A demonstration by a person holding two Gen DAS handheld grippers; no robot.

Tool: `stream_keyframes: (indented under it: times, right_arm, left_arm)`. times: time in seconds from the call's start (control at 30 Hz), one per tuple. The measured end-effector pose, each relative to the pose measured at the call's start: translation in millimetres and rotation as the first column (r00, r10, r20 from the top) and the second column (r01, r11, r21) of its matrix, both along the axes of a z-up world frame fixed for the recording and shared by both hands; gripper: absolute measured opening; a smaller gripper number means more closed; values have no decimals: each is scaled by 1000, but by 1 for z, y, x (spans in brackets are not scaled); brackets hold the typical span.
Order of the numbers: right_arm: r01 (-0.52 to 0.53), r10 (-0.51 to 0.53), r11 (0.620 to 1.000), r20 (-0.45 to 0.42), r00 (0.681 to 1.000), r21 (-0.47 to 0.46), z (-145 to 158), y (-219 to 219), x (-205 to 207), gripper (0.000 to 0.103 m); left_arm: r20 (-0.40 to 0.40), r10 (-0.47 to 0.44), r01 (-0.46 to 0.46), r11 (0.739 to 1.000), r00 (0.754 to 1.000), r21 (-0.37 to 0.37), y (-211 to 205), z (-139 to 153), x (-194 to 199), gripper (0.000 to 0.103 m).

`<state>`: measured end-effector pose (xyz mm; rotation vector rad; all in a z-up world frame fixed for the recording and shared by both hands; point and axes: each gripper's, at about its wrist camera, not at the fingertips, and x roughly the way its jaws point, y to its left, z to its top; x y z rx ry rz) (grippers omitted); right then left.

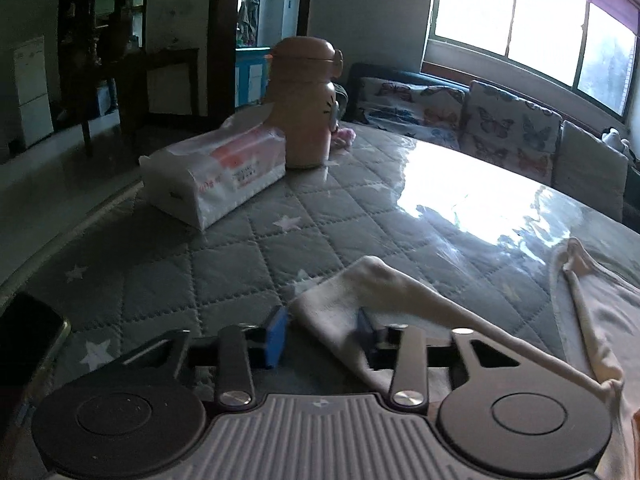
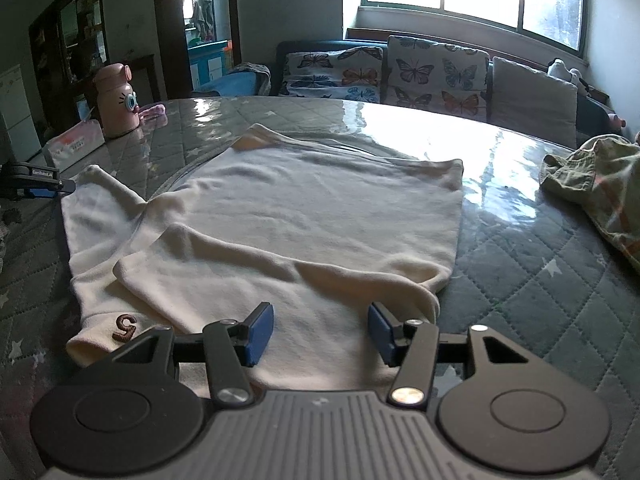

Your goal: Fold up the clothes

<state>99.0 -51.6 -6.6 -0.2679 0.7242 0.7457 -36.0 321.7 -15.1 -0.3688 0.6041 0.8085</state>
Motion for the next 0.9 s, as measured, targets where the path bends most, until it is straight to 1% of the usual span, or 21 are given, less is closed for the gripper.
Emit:
stream_keyframes:
  times: [0.03, 0.07, 0.1, 0.17, 0.27, 0.37, 0.43, 0.53, 0.63, 0.77, 0.83, 0.9]
  right_arm:
    - [1, -1, 1000, 0, 1000, 1, 0, 0, 0, 53]
    - [2, -2, 1000, 1, 1000, 1, 0, 0, -1, 53]
    - [4, -4, 1000, 0, 1000, 3, 0, 0, -1, 53]
    - [7, -7, 1000, 0, 1000, 9, 2, -1, -2, 53]
    - [14, -14, 1000, -1, 1000, 18, 4, -3, -2, 53]
    - [17, -17, 999, -2, 1000, 27, 5, -5, -3, 53]
    - [20, -20, 999, -3, 1000, 35, 6, -6, -3, 53]
    - [25, -25, 998, -4, 1000, 49, 8, -10, -4, 53]
    - [37, -37, 997, -3, 999, 65, 10, -15, -4, 53]
    - [52, -52, 995, -3, 999, 83, 12, -21, -2, 53]
    - [60, -60, 994, -5, 998, 92, 13, -24, -1, 53]
    - [72, -71, 992, -9, 997, 103, 13, -28, 0, 53]
  left_arm:
    - [3, 4, -4, 1000, 1000, 0, 1, 0, 0, 25]
    - [9, 4, -4, 1000, 1000, -5, 2, 0, -1, 16]
    - [20, 4, -3, 1000, 1000, -15, 3, 0, -1, 11]
    - [42, 1, 0, 1000, 999, -20, 1, 5, -3, 8]
    - [82, -23, 25, 999, 996, -27, -8, 16, -3, 7]
    - [137, -87, 91, 996, 987, -23, -26, 34, 0, 6]
    - [169, -152, 157, 988, 974, -16, -44, 46, 6, 6]
    - [209, -250, 256, 967, 945, -2, -73, 62, 16, 6]
    - [246, -345, 354, 935, 906, 7, -101, 76, 26, 6]
    - [276, -463, 477, 879, 842, 19, -140, 88, 42, 6]
    - [285, -513, 531, 847, 810, 18, -160, 89, 49, 6]
    - [288, -552, 573, 820, 782, 15, -176, 88, 56, 6]
